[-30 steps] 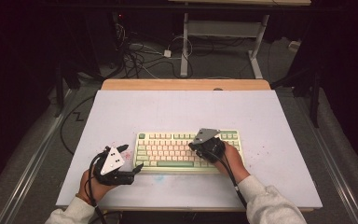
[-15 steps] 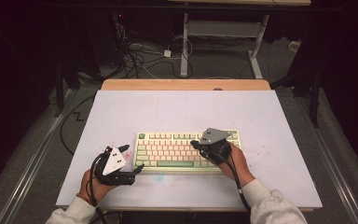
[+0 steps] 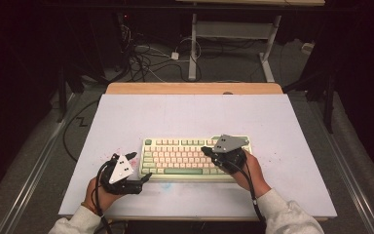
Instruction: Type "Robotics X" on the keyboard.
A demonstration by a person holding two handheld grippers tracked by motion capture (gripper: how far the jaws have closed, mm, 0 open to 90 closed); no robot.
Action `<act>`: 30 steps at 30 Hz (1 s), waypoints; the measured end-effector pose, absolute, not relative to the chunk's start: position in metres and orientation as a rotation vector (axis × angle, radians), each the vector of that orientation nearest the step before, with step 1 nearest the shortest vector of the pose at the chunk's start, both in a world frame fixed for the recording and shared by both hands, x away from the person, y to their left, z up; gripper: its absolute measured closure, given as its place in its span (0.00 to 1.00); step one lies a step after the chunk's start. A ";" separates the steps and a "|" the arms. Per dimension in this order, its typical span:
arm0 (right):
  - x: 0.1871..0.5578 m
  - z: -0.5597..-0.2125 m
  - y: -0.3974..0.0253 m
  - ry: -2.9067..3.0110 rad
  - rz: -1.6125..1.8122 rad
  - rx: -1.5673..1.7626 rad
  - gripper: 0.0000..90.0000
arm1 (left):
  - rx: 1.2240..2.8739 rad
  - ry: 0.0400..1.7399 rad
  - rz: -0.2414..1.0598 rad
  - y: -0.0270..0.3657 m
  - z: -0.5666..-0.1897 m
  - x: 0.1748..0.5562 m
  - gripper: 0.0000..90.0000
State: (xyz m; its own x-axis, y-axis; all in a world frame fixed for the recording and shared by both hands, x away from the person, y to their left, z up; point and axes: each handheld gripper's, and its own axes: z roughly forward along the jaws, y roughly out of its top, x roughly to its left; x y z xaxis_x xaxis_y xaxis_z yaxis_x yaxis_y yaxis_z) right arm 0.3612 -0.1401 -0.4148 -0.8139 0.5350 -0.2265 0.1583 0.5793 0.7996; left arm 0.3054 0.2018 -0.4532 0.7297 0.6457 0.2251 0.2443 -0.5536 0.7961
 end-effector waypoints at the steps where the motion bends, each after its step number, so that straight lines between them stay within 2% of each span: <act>1: 0.361 -0.414 -0.141 2.358 1.138 0.552 1.00 | 2.140 0.670 0.650 0.201 -0.453 0.305 0.19; 5: 0.357 -0.414 -0.147 2.352 1.164 0.543 1.00 | 2.132 0.672 0.651 0.201 -0.452 0.305 0.19; 10: 0.353 -0.413 -0.155 2.337 1.194 0.527 0.75 | 2.134 0.673 0.653 0.202 -0.451 0.306 0.19; 20: 0.341 -0.414 -0.166 2.282 1.219 0.522 0.37 | 2.122 0.677 0.633 0.198 -0.450 0.307 0.19; 30: 0.332 -0.417 -0.186 2.218 1.231 0.568 0.24 | 2.101 0.681 0.583 0.189 -0.447 0.312 0.19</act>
State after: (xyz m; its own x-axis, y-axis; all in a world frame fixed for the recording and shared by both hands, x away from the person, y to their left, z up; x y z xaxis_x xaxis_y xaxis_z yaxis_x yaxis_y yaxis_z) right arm 0.3318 -0.1858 -0.4166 -0.7680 0.5904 -0.2481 0.1018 0.4950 0.8629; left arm 0.3123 0.1894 -0.4469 0.7455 0.6463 0.1631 0.2606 -0.5078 0.8211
